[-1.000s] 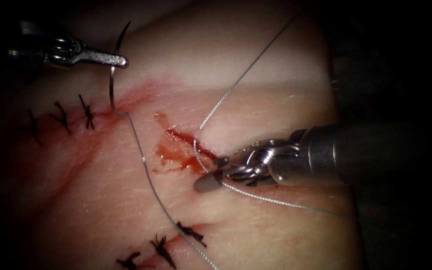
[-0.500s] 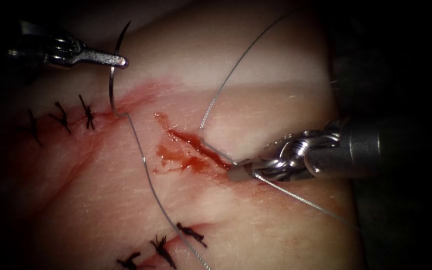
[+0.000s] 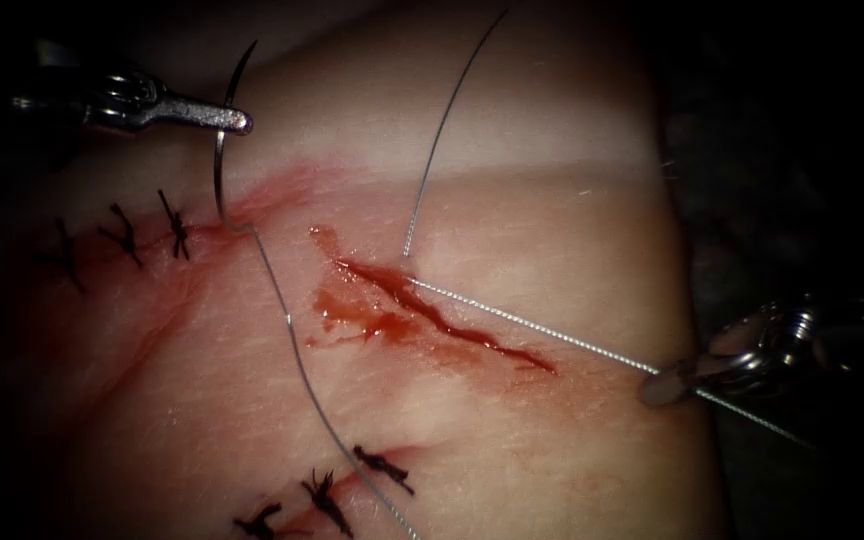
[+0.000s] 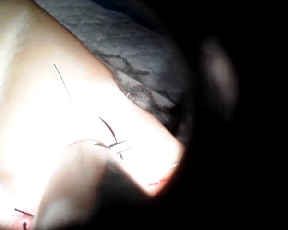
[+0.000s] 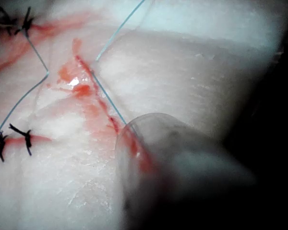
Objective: Wound Closure
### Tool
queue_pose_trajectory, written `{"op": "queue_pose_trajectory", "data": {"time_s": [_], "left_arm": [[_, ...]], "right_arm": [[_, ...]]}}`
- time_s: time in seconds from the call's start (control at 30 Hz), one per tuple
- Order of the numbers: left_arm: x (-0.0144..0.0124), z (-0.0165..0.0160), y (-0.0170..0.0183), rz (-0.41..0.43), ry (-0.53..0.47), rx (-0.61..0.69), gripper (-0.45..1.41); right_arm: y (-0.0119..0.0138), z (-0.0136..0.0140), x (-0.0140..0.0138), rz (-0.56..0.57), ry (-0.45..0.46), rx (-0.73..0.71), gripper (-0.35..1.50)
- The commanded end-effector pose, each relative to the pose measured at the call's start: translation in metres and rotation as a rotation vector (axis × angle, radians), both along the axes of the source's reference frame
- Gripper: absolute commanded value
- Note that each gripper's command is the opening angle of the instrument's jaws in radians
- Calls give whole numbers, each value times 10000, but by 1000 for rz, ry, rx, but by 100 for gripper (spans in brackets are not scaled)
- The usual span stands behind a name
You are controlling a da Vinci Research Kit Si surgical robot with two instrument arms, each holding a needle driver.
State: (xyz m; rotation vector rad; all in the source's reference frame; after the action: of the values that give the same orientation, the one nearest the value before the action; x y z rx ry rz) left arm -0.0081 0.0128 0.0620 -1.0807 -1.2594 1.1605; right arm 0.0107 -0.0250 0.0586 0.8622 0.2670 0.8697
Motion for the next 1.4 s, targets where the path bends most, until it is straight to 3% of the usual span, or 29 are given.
{"op": "queue_pose_trajectory", "data": {"time_s": [0.03, 0.23, 0.27, 0.47, 0.6, 0.63, 0.67, 0.73, 0.77, 0.9, 0.97, 1.0, 1.03, 1.1, 1.3, 1.33, 1.4], "left_arm": [[-5, 5, 0, 0, 1, 0, -45], [-5, 5, 0, 5, 2, 0, -45], [-5, 5, 0, 5, 2, 0, -45], [-5, 6, 0, 4, 6, 0, -45], [-5, 6, 0, 5, 8, -1, -45], [-5, 6, 0, 5, 8, -1, -45], [-5, 6, 0, 7, 11, -1, -45], [-4, 6, 0, 7, 11, -1, -45], [-4, 6, 0, 7, 11, -1, -45], [-5, 6, 0, 6, 12, -1, -45], [-9, 6, -2, 1, 14, -2, -45], [-14, 5, -4, 6, 12, -7, -45], [-20, 5, -5, 18, 6, -101, -45], [-24, 5, -6, 19, 6, -154, -45], [-45, 0, -11, 5, -40, -815, -45], [-48, -2, -15, -17, -60, -917, -45], [-57, -10, -26, -22, -128, -1101, -45]], "right_arm": [[-3, 5, -7, -6, -8, 10, -35], [-2, 10, -65, -19, -83, 32, -35], [1, 12, -90, -24, -117, 37, -35], [12, 26, -156, -39, -220, 27, -35], [16, 32, -170, -43, -239, 19, -35], [17, 32, -168, -42, -240, 19, -35], [16, 31, -163, -55, -228, 9, 27], [14, 29, -150, -170, -107, -111, 126], [14, 25, -142, -149, -98, -139, 141], [31, -6, -111, -84, -82, -166, 135], [51, -30, -92, -124, 5, -218, 140], [68, -48, -80, -50, 43, -226, 131], [83, -58, -61, -26, 101, -264, 118], [89, -60, -52, -4, 125, -268, 121], [104, -57, 4, 284, 299, -196, 120], [104, -56, 12, 348, 298, -159, 108], [104, -55, 44, 514, 284, -68, 126]]}}
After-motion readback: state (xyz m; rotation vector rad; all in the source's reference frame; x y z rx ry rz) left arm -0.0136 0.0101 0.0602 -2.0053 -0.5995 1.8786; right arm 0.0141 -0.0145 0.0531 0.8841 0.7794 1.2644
